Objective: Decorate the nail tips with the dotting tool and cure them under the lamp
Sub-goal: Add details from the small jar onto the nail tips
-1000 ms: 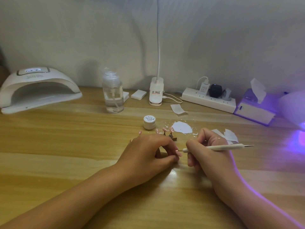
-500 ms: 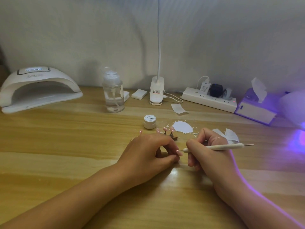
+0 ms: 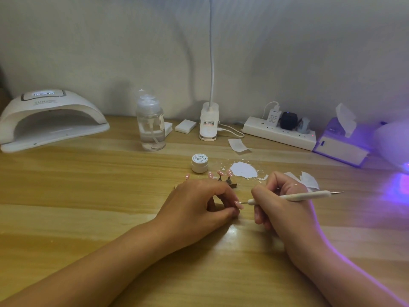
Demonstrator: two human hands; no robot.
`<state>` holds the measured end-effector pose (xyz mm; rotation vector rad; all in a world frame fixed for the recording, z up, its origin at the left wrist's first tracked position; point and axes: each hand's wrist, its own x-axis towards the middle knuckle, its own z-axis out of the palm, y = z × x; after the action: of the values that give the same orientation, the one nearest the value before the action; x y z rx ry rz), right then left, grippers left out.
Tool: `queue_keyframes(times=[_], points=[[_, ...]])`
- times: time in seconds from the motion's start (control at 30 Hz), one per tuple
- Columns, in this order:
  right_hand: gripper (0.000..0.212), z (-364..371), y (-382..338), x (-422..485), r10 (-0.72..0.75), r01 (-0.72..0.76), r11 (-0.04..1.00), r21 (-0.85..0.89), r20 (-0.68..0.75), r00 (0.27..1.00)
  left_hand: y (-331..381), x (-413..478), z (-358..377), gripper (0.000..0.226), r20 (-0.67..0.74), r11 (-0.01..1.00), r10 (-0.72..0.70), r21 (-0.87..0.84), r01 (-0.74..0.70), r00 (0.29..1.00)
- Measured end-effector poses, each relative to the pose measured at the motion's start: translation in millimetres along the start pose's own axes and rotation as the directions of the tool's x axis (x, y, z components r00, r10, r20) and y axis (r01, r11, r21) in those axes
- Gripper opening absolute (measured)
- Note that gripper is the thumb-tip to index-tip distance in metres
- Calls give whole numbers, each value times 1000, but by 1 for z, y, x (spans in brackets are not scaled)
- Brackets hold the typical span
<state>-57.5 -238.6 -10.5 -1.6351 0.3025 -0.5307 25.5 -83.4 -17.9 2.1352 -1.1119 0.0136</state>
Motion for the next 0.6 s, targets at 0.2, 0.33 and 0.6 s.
queue_keyframes(times=[0.2, 0.33, 0.6], points=[[30, 1, -1, 0, 3, -3, 1000, -1, 0, 1000, 0, -1, 1, 18, -9, 1000, -1, 7, 1, 1000], [30, 0, 1, 0, -4, 4, 1000, -23, 6, 1000, 0, -1, 0, 13, -17, 1000, 7, 5, -7, 1000], [18, 1, 1, 1, 12, -13, 1000, -24, -25, 1000, 0, 0, 0, 13, -16, 1000, 6, 4, -6, 1000]])
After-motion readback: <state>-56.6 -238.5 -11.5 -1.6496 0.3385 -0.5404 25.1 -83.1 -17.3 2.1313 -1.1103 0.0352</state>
